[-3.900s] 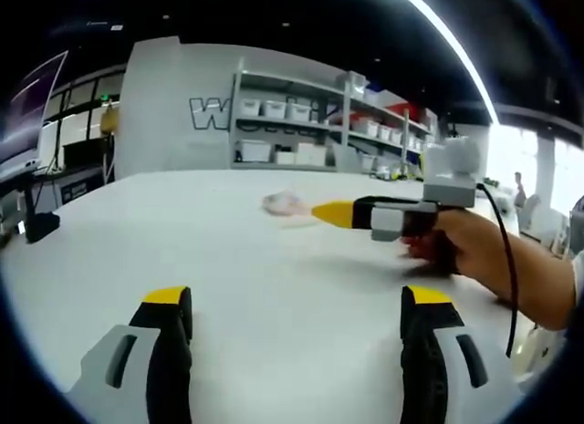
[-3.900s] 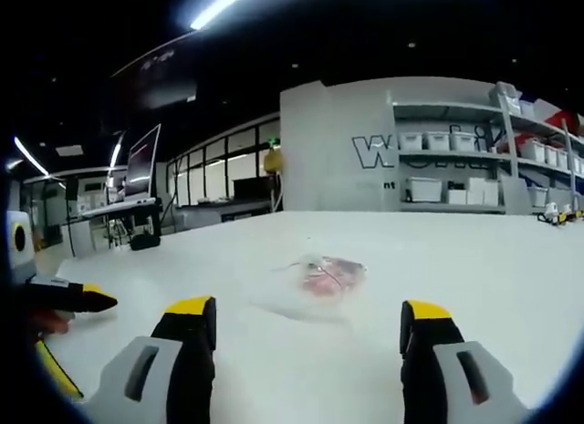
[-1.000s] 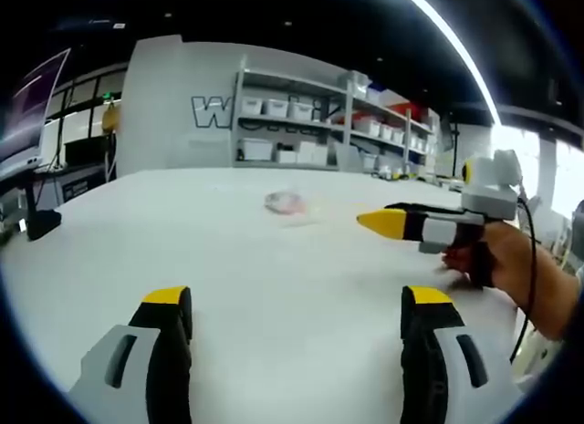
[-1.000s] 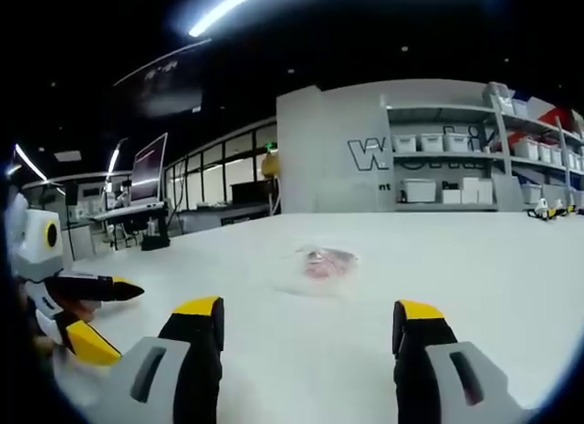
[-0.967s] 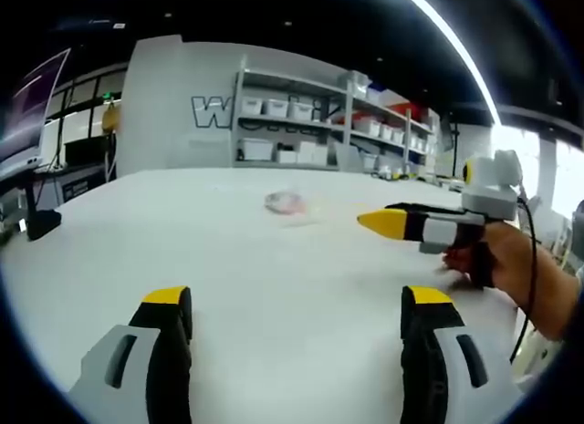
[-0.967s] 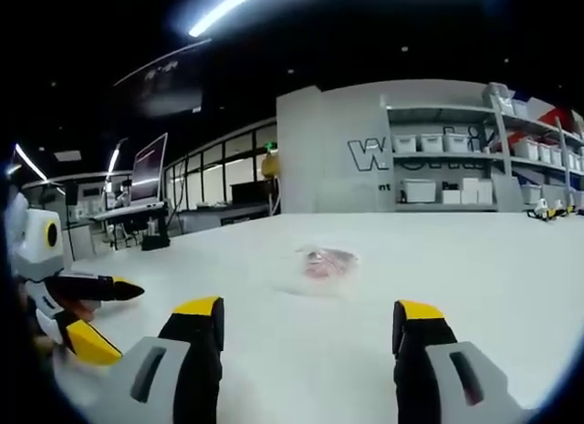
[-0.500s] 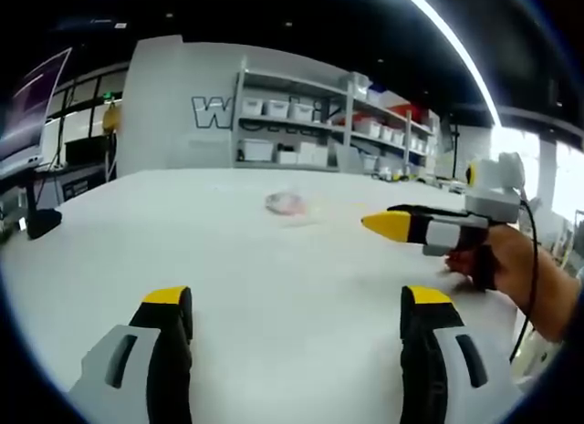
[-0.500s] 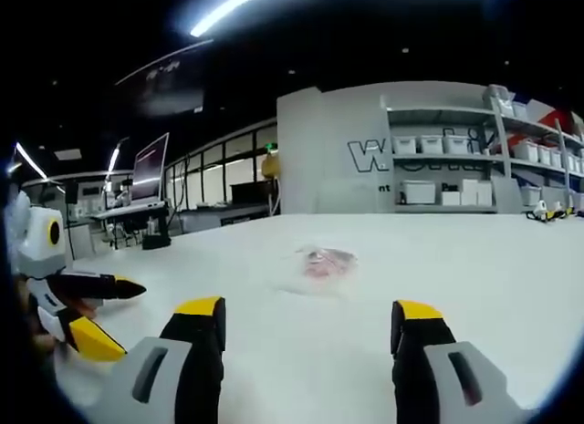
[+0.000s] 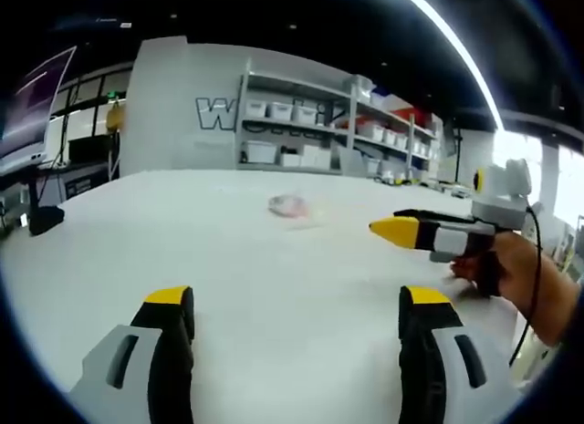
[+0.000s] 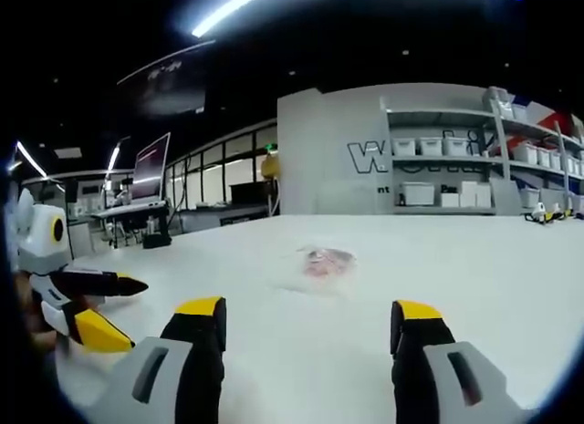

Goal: Open the resealable bag by pulling the two sides of the seal apart until the entire bag opening is separated and visibly accessible.

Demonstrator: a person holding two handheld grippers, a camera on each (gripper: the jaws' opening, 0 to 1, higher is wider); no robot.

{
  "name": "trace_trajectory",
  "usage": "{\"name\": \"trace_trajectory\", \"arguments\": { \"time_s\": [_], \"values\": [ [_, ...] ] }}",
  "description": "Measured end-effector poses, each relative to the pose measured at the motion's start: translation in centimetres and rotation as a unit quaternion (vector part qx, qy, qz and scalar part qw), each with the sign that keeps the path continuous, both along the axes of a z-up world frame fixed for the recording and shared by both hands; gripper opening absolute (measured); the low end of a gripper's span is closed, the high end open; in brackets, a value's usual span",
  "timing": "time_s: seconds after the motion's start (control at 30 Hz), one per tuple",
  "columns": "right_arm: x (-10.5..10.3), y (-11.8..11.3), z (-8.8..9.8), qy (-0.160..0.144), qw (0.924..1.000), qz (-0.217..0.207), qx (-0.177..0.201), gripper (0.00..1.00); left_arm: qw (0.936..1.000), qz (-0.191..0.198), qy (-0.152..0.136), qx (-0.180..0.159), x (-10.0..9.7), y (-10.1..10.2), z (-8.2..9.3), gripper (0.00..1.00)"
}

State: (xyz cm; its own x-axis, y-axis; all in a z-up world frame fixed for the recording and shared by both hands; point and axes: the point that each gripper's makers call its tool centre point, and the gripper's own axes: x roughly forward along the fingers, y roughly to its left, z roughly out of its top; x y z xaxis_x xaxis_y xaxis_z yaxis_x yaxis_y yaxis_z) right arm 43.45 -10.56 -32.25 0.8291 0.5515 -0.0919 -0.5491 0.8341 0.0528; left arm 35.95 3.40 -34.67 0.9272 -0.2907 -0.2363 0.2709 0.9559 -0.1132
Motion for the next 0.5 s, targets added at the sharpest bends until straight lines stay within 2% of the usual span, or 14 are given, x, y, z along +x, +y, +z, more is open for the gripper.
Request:
{"name": "trace_trajectory", "arguments": {
  "time_s": [0.3, 0.5],
  "values": [
    [-0.4, -0.1, 0.2, -0.001, 1.0000, 0.000, 0.005, 0.74, 0.9999, 0.002, -0.003, -0.011, -0.4, -0.1, 0.4, 0.92],
    [-1.2, -0.5, 0.7, -0.008, 0.9999, -0.005, 0.006, 0.75, 0.9996, 0.013, -0.026, -0.004, -0.6, 0.2, 1.6, 0.92]
  ]
}}
